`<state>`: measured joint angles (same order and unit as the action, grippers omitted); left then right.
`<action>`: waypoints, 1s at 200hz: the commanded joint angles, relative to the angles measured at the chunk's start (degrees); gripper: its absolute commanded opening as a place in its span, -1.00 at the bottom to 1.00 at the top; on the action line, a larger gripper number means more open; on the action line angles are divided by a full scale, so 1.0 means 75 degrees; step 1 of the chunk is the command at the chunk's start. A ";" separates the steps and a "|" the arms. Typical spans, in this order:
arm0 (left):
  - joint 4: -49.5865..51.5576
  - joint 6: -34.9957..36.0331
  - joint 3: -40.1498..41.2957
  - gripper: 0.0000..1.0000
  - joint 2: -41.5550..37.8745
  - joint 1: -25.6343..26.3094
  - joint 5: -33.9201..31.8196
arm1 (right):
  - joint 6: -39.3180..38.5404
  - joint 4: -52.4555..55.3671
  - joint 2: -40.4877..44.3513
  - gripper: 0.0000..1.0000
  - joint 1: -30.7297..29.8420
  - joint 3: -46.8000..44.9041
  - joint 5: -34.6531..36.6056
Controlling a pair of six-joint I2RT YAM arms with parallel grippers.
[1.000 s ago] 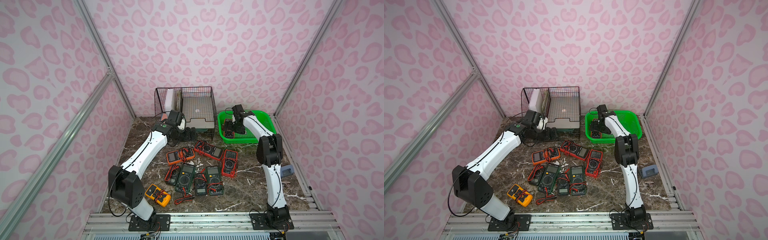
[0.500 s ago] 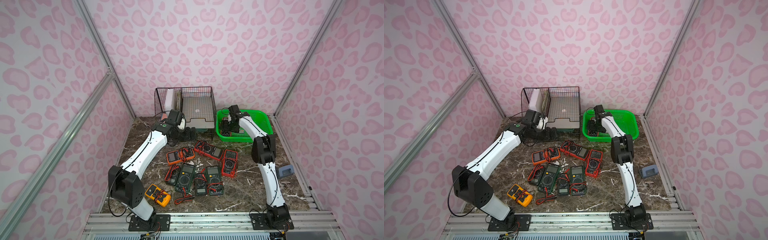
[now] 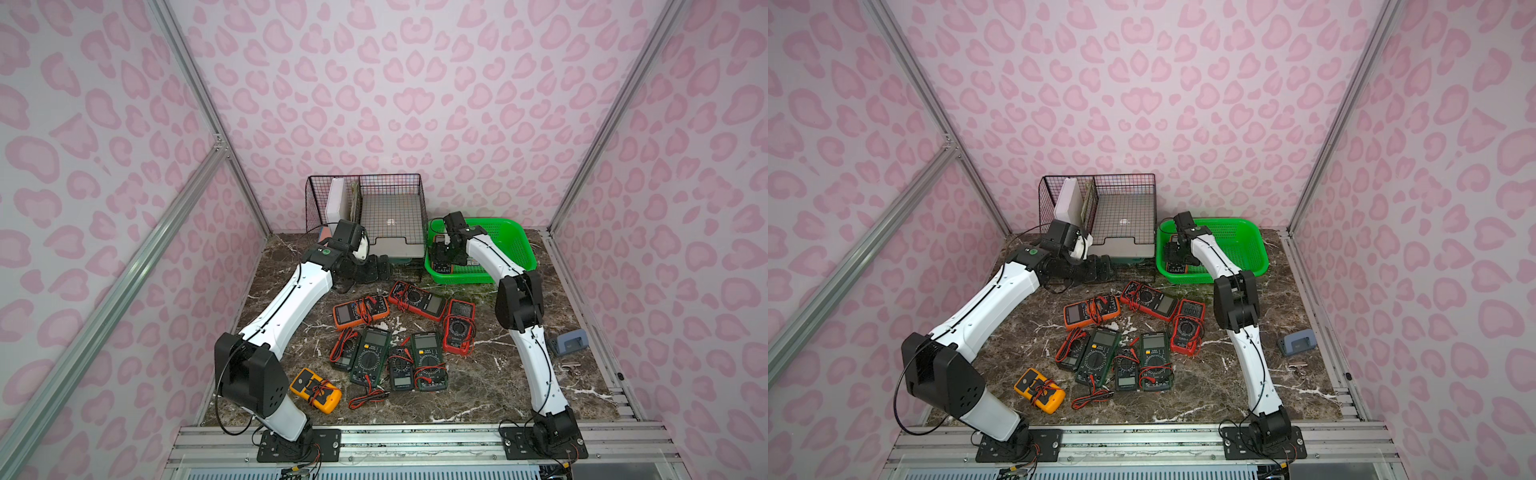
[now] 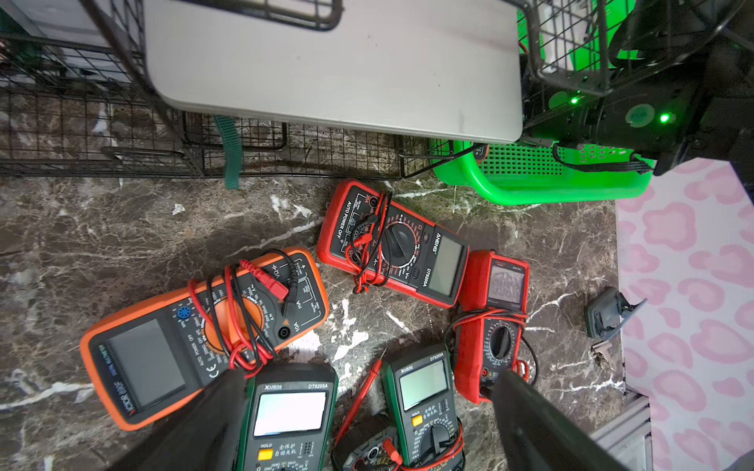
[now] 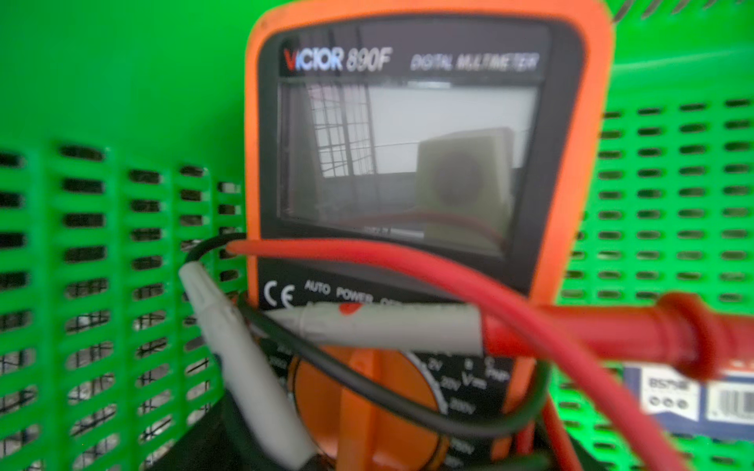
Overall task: Put the multimeter into the basket
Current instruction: Move the basket to the center of the board.
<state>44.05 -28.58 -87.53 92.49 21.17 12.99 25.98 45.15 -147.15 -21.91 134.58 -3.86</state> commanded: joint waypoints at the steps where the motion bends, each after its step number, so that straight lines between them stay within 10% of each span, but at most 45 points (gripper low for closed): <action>1: 0.0204 -0.0033 -0.0048 0.97 -0.0016 -0.0056 0.0136 | 0.0066 0.0280 -0.0162 0.56 -0.0253 -0.0021 -0.0724; 146: 0.0603 0.0107 -0.0091 0.97 -0.0057 -0.0184 0.0214 | 0.1602 -0.0746 -0.0973 0.53 -0.1029 0.0863 -0.1717; 200: 0.0617 0.0084 -0.0031 0.97 -0.0082 -0.0184 0.0259 | 0.1478 -0.0445 -0.0621 0.98 -0.0828 0.0852 -0.1220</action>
<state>48.21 -28.38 -87.74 92.40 19.84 14.46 36.60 36.71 -152.83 -28.60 141.21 -13.34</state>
